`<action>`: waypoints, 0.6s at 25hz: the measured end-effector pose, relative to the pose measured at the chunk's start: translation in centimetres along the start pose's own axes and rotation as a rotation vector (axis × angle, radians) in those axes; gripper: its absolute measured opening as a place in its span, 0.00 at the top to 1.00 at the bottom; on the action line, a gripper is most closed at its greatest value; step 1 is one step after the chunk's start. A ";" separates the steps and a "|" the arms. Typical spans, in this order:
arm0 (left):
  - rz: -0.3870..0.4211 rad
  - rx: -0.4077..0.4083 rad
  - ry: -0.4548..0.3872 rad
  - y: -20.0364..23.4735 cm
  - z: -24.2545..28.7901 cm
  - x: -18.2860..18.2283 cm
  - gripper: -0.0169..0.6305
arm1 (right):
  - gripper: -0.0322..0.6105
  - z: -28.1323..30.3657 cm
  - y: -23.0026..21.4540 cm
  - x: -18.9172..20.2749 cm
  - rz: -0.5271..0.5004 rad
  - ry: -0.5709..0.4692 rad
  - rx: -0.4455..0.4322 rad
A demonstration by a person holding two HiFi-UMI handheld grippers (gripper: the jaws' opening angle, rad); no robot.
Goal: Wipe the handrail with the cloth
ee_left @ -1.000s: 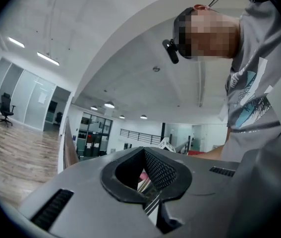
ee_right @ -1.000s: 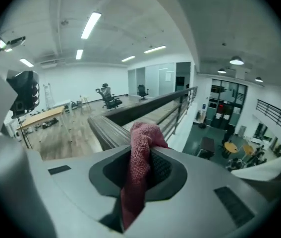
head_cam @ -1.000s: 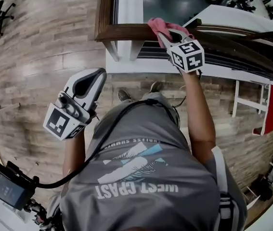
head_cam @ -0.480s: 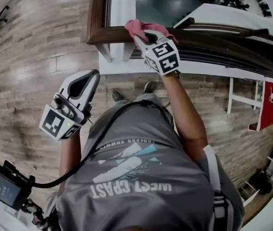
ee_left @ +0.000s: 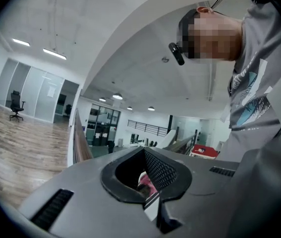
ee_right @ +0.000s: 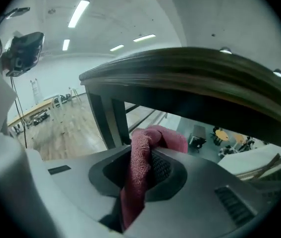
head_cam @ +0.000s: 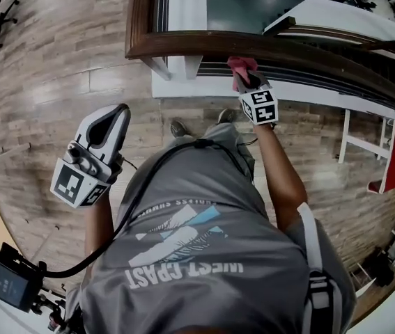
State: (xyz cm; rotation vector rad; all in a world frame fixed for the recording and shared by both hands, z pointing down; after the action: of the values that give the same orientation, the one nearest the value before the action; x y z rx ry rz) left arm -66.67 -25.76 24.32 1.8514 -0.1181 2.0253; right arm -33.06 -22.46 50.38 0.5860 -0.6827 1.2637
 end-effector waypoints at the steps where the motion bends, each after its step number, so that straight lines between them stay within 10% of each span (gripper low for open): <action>1: 0.002 -0.004 0.018 -0.2 0.2 0.2 0.97 | 0.87 2.0 0.7 -0.8 -0.023 -0.020 -0.033; 6: 0.022 -0.014 0.068 -2.4 2.3 0.0 0.97 | 0.87 10.8 2.7 -1.7 -0.011 -0.046 -0.130; 15: 0.010 -0.095 0.103 -8.4 7.3 0.1 0.97 | 0.87 3.0 -15.2 9.4 0.205 -0.005 0.184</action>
State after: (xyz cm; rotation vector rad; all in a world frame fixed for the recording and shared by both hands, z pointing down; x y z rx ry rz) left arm -56.93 -20.38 23.64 1.6894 -0.1916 2.0796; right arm -17.14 -21.74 58.93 0.6830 -0.6466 1.5274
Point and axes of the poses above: the fingertips, and each gripper's own axes: z forward along the fingers, y to its left, x out of its underside, the point moved 5 cm from there along -z, backward along the fingers, and after that the axes turned 1 degree about x, right-handed, at the moved point
